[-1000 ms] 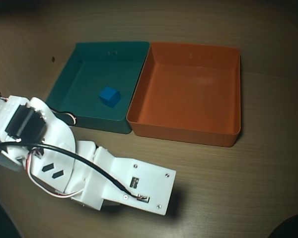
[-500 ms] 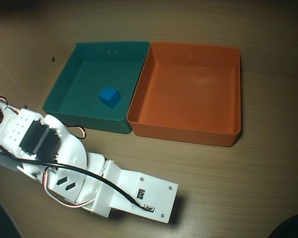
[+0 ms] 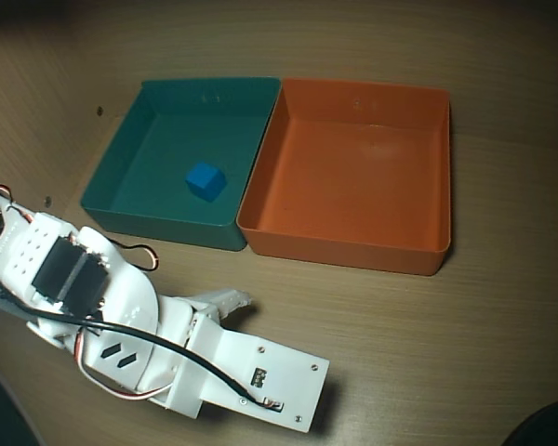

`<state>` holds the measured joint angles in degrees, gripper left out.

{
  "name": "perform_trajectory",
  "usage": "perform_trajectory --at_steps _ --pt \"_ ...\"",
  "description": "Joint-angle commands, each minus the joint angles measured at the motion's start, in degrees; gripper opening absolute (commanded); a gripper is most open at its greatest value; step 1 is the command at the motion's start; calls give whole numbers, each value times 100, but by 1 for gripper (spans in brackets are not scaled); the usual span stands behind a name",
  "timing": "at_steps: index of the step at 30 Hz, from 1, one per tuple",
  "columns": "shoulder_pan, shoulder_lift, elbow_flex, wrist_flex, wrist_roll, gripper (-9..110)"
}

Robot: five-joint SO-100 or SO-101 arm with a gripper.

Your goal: Grasp a cube and put it in the box.

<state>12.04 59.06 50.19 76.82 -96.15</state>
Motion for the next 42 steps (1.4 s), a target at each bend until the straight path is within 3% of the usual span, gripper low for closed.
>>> perform_trajectory --at_steps 1,26,42 --pt "18 -26 -281 -62 -26 45" --pt "0 -589 -281 18 105 45" --pt "-62 -589 -325 -62 835 45"
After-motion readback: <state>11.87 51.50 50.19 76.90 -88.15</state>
